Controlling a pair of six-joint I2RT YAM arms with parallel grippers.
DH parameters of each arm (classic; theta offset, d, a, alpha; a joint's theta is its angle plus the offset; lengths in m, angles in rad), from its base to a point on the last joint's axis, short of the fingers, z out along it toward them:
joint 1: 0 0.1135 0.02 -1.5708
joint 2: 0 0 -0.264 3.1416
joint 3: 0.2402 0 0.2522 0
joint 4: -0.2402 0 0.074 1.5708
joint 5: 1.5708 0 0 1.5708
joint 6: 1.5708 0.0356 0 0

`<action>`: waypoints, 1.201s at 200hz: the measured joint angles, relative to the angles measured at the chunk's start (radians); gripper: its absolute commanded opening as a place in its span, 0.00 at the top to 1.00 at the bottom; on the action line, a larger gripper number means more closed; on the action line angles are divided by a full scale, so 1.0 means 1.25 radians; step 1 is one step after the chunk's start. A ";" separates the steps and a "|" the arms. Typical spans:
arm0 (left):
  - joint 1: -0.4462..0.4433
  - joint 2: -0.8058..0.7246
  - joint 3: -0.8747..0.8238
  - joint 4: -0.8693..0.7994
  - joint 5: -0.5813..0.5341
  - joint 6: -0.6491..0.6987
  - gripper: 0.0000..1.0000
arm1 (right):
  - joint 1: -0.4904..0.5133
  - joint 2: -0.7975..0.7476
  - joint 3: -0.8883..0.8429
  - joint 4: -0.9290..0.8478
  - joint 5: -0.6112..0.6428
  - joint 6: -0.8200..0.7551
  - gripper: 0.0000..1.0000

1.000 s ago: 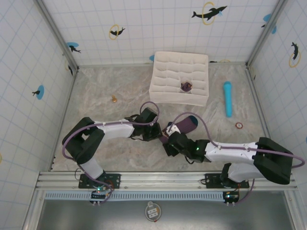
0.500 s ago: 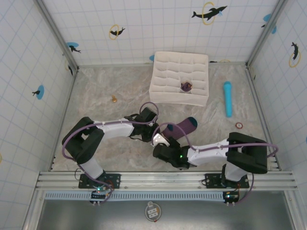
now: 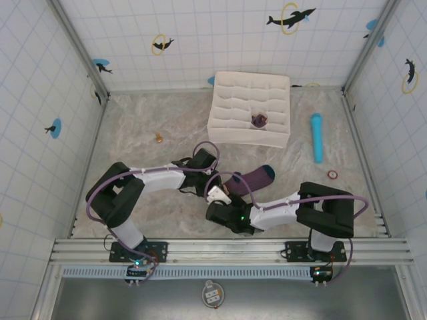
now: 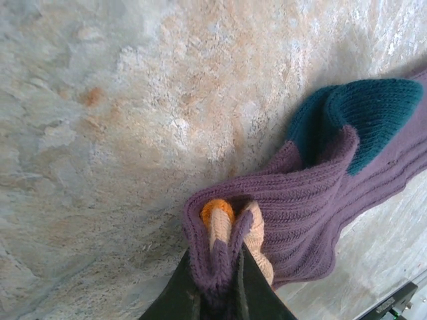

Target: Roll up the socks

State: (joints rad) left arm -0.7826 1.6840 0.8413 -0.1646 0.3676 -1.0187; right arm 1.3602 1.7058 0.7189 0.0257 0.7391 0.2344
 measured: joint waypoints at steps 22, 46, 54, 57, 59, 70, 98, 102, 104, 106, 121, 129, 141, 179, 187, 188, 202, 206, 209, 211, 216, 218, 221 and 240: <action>0.001 -0.006 -0.003 0.007 -0.014 -0.006 0.48 | -0.004 0.003 0.006 0.006 -0.003 0.022 1.00; 0.003 -0.020 -0.013 0.029 -0.018 -0.006 0.32 | -0.008 -0.010 -0.006 0.045 -0.041 0.046 1.00; 0.003 -0.025 -0.016 0.038 -0.022 -0.009 0.30 | -0.010 -0.021 -0.020 0.068 -0.062 0.051 1.00; 0.003 -0.027 -0.018 0.040 -0.024 -0.009 0.29 | -0.011 -0.026 -0.026 0.075 -0.072 0.052 1.00; 0.003 -0.028 -0.019 0.041 -0.026 -0.009 0.28 | -0.012 -0.030 -0.031 0.084 -0.079 0.052 1.00; 0.002 -0.036 -0.025 0.049 -0.034 -0.009 0.25 | -0.016 -0.049 -0.054 0.116 -0.112 0.060 1.00; 0.007 -0.071 -0.050 0.047 -0.054 -0.005 0.23 | -0.069 -0.100 -0.125 0.168 -0.184 0.115 1.00; 0.007 -0.075 -0.052 0.045 -0.060 -0.004 0.23 | -0.077 -0.104 -0.135 0.179 -0.188 0.123 1.00; 0.007 -0.077 -0.054 0.043 -0.062 -0.003 0.23 | -0.082 -0.108 -0.139 0.184 -0.193 0.126 1.00; 0.008 -0.079 -0.055 0.043 -0.063 -0.003 0.22 | -0.086 -0.111 -0.143 0.187 -0.196 0.129 1.00; 0.009 -0.090 -0.063 0.043 -0.065 -0.002 0.22 | -0.118 -0.131 -0.170 0.218 -0.236 0.156 1.00; 0.009 -0.098 -0.066 0.045 -0.067 -0.002 0.22 | -0.132 -0.141 -0.185 0.237 -0.258 0.168 1.00; 0.009 -0.114 -0.072 0.054 -0.071 -0.002 0.23 | -0.157 -0.155 -0.208 0.269 -0.301 0.188 1.00; 0.009 -0.160 -0.104 0.094 -0.089 -0.002 0.26 | -0.247 -0.204 -0.300 0.384 -0.442 0.259 1.00; 0.009 -0.170 -0.115 0.107 -0.092 -0.002 0.27 | -0.267 -0.209 -0.317 0.409 -0.475 0.276 1.00; 0.009 -0.171 -0.116 0.108 -0.092 -0.002 0.27 | -0.272 -0.210 -0.320 0.414 -0.481 0.280 1.00; 0.009 -0.182 -0.132 0.128 -0.092 0.000 0.28 | -0.310 -0.214 -0.350 0.464 -0.540 0.314 1.00; 0.009 -0.182 -0.136 0.135 -0.092 0.000 0.29 | -0.319 -0.214 -0.358 0.478 -0.556 0.323 1.00; 0.009 -0.183 -0.139 0.142 -0.091 0.001 0.29 | -0.327 -0.214 -0.363 0.488 -0.570 0.332 1.00; 0.009 -0.183 -0.140 0.146 -0.091 0.001 0.30 | -0.333 -0.214 -0.367 0.496 -0.579 0.338 1.00; 0.009 -0.183 -0.145 0.154 -0.091 0.000 0.30 | -0.348 -0.214 -0.376 0.511 -0.602 0.353 1.00; 0.009 -0.183 -0.146 0.158 -0.091 0.000 0.31 | -0.351 -0.214 -0.378 0.515 -0.608 0.357 1.00; 0.009 -0.183 -0.150 0.164 -0.090 0.000 0.31 | -0.358 -0.214 -0.383 0.524 -0.620 0.367 1.00; 0.009 -0.182 -0.170 0.201 -0.085 0.000 0.34 | -0.399 -0.211 -0.409 0.569 -0.689 0.421 1.00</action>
State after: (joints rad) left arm -0.7715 1.4567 0.6289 0.0868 0.2619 -1.0187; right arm 0.8608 1.4414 0.2073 0.7368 -0.1219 0.7609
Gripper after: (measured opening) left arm 0.674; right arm 0.105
